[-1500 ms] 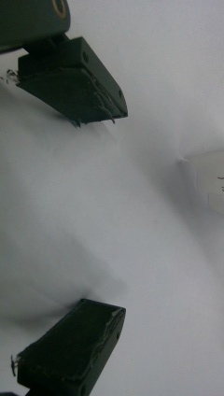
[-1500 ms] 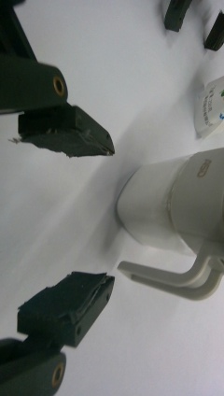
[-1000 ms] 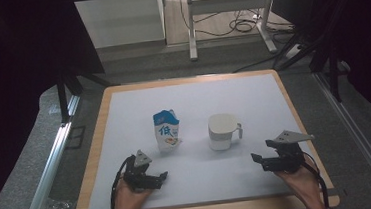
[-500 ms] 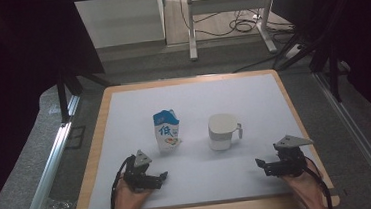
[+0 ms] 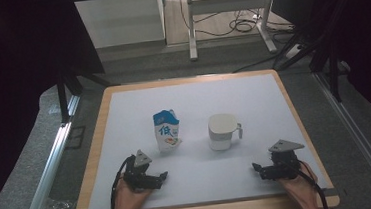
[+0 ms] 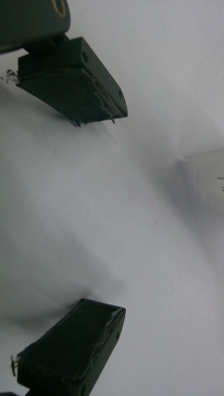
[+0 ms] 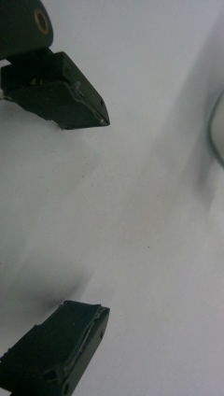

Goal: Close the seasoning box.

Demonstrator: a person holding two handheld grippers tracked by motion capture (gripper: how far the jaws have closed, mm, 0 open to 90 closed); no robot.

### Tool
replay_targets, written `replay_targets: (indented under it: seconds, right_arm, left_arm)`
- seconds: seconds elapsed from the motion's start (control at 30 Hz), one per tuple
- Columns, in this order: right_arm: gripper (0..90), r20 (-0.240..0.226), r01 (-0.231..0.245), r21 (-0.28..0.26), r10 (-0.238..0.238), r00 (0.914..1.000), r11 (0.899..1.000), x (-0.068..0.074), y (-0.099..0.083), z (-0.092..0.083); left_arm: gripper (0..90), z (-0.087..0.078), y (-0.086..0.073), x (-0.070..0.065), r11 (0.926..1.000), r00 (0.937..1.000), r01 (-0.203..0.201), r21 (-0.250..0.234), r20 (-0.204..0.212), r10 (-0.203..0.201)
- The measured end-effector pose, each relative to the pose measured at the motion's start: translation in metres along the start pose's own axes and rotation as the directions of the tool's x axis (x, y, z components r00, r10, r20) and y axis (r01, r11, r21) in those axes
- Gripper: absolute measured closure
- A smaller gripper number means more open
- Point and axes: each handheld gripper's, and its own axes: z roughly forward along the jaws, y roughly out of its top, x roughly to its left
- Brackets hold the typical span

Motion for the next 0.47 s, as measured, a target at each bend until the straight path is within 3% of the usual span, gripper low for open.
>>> replay_targets:
  seconds: [0.47]
  right_arm:
    - [7.2,-0.002,-0.01,-0.01,0.01,0.9999,1.0,-0.0001,-0.0041,0.003]
  left_arm:
    - [6.3,0.0001,-0.0001,0.0,1.0,1.0,0.001,-0.001,0.001,-0.001]
